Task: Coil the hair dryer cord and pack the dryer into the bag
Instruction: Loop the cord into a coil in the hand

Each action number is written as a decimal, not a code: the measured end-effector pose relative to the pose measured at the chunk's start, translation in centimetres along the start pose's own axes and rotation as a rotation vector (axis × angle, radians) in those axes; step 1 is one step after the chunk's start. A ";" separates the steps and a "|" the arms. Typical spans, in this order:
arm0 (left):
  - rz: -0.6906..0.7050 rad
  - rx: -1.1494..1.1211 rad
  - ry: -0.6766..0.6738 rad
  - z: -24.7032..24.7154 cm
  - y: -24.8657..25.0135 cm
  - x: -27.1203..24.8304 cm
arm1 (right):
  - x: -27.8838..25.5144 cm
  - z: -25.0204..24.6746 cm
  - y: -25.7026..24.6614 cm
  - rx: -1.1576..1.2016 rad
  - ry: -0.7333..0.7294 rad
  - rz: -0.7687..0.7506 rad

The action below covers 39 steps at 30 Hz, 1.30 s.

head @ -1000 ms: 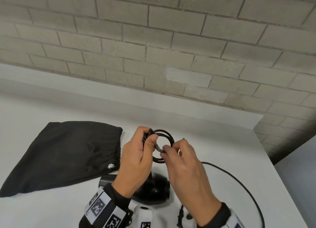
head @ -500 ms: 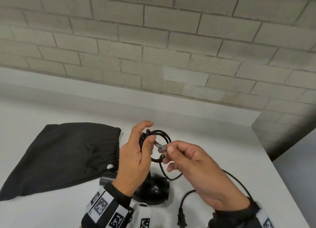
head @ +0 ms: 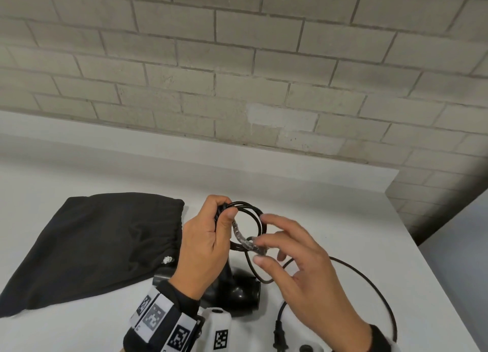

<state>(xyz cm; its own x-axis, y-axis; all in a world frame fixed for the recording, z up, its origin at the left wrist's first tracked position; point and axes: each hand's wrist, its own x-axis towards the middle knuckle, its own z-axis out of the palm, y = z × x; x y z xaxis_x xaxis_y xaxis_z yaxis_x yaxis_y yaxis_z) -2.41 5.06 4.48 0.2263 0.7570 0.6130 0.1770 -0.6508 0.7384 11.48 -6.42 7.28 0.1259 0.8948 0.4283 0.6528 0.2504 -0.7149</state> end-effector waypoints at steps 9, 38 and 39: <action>-0.002 0.000 0.018 0.2 -0.1 -0.3 | -0.2 0.0 -0.8 0.082 0.107 0.113; 0.087 0.023 -0.142 -0.5 -0.3 -0.2 | 2.7 -2.8 -1.9 0.872 0.065 0.588; 0.085 0.024 -0.134 -0.4 -0.2 -0.3 | 2.8 -3.0 -2.0 0.921 0.048 0.621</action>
<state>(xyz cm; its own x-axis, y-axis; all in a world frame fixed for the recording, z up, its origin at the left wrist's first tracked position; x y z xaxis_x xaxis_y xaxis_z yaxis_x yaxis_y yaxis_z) -2.92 5.05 4.26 0.3668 0.6859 0.6285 0.1740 -0.7142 0.6779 12.76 -5.52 11.57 0.2806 0.9495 -0.1401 -0.3354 -0.0398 -0.9412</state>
